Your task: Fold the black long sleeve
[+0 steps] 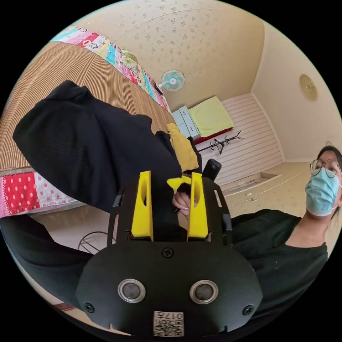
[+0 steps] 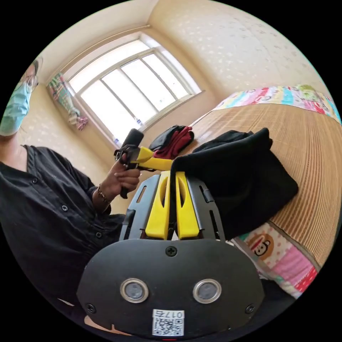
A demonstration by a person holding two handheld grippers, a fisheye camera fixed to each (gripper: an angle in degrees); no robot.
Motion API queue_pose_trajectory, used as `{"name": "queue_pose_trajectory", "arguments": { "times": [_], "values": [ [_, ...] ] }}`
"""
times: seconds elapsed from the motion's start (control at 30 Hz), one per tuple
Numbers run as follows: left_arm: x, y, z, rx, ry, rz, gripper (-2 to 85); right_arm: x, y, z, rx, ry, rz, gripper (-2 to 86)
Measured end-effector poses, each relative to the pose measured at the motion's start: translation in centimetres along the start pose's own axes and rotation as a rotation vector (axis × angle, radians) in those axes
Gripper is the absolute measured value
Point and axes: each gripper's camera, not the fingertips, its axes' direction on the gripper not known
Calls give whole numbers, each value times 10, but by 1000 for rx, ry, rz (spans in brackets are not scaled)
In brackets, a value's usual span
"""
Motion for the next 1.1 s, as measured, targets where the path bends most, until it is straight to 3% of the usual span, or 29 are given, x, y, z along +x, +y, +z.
{"name": "queue_pose_trajectory", "arguments": {
  "times": [0.23, 0.53, 0.67, 0.87, 0.93, 1.0, 1.1],
  "values": [
    [-35, 1, -10, -186, 2, -55, 126, -4, 27, 29, -114, -142, -70, 90],
    [-20, 0, -101, -328, 384, 242, 98, -27, 32, -12, -3, -337, -178, 110],
    [9, 12, -180, -220, 497, 500, 92, -37, 18, -47, 142, -465, -233, 119],
    [-9, 40, -307, 176, 792, 701, 63, -16, 23, -111, 401, -595, -234, 112],
    [-31, 43, -332, 295, 928, 704, 62, -1, 34, -129, 469, -559, -207, 107],
    [-47, 46, -356, 391, 1050, 746, 60, 19, 48, -140, 476, -392, -128, 106],
    [-35, 51, -374, 396, 1046, 853, 57, 36, 60, -134, 418, -161, -33, 108]
  ]
}}
